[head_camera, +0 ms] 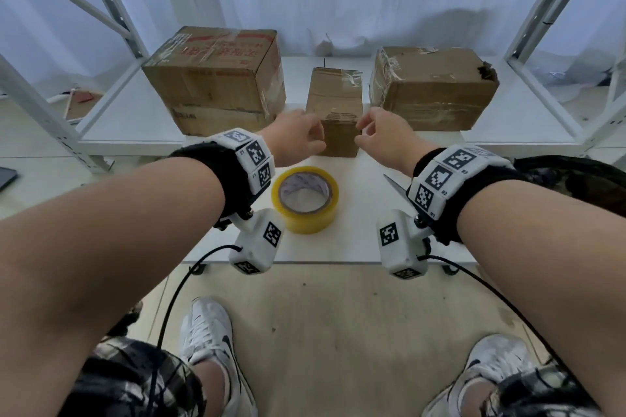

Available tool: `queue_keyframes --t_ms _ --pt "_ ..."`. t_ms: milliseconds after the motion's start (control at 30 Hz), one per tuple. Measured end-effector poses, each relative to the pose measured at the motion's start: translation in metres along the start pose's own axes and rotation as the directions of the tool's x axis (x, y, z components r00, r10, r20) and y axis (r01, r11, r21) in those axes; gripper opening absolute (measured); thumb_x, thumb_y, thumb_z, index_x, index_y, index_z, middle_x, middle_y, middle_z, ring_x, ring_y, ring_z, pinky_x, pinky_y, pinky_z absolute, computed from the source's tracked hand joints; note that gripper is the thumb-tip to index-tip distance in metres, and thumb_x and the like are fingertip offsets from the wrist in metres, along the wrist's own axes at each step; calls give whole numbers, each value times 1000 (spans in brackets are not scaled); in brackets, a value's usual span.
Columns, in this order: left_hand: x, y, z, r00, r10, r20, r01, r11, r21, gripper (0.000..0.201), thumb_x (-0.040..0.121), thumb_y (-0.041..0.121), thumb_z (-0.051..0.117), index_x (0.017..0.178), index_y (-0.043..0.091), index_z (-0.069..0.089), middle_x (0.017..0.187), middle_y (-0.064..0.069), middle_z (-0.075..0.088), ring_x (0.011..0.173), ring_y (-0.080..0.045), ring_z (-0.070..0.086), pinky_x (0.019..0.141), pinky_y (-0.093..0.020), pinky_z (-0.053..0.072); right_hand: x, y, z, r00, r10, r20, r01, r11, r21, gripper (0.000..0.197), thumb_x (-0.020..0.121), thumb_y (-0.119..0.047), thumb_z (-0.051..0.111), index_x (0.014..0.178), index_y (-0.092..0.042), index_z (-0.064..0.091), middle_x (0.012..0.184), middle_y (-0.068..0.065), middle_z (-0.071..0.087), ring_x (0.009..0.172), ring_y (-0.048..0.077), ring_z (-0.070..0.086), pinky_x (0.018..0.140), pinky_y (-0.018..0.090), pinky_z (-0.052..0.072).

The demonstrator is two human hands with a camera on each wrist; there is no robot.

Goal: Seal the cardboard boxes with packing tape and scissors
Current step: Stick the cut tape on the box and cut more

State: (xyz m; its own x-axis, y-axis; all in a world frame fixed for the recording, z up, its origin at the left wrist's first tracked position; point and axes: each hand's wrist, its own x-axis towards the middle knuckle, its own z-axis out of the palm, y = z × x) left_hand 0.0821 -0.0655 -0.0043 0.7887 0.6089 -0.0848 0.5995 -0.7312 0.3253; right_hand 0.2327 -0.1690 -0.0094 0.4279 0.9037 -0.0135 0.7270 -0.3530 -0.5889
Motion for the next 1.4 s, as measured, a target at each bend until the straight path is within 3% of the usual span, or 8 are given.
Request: queue_keyframes --t_ms 267,400,533,733,833,1067,1267,1400 --pt "-34 16 40 939 -55 340 -62 944 324 61 77 70 59 113 21 62 109 2 62 102 -23 53 90 -36 38 -37 10 9 992 -10 128 21 996 -92 30 94 -18 54 123 -9 53 122 9 54 114 24 51 87 25 36" --pt "-35 24 39 878 -97 469 -162 861 482 52 90 48 57 123 8 57 118 -3 57 111 -27 53 97 -37 39 -37 9 7 989 8 146 0 998 -58 32 94 -18 55 125 -10 53 123 10 56 111 23 52 88 28 39" --pt "-25 24 -1 933 14 359 -73 986 151 31 96 34 54 96 3 56 85 -7 52 79 -23 49 68 -31 38 -30 -2 1 981 37 193 -65 988 142 35 96 -9 48 131 -8 51 125 11 56 113 25 55 97 36 47" --pt "-25 18 -44 957 97 275 23 916 -401 23 94 24 60 113 11 63 102 -7 65 90 -18 61 80 -30 50 -15 -27 -25 974 -22 224 -37 966 256 47 93 2 39 138 -10 45 124 9 54 109 24 55 97 40 48" --pt "-22 21 -52 982 100 160 -7 865 -501 18 91 15 62 109 14 62 96 -2 63 76 -7 57 66 -14 45 -9 -31 -37 989 -52 140 4 944 329 46 91 1 47 137 -9 48 118 7 57 101 20 58 90 32 50" --pt "-4 29 -66 986 14 -167 -111 799 -591 17 87 14 63 104 12 61 93 -7 65 81 -16 61 75 -30 51 8 -51 -62 987 -40 -158 119 837 534 36 87 3 52 119 -10 62 97 0 62 89 14 59 87 29 54" --pt "-4 36 -69 991 69 -112 -125 757 -642 26 78 7 63 104 2 59 90 -12 63 82 -16 58 79 -28 49 16 -34 -65 997 -78 20 49 790 612 75 83 -19 73 146 -18 33 132 -7 46 123 12 49 97 27 44" --pt "-2 45 -65 995 101 -21 -86 703 -706 22 79 3 60 98 13 57 92 -7 62 82 -15 60 78 -27 49 10 -18 -66 978 -187 93 107 831 546 86 71 -17 84 143 -16 36 122 -1 59 110 9 59 94 27 51"
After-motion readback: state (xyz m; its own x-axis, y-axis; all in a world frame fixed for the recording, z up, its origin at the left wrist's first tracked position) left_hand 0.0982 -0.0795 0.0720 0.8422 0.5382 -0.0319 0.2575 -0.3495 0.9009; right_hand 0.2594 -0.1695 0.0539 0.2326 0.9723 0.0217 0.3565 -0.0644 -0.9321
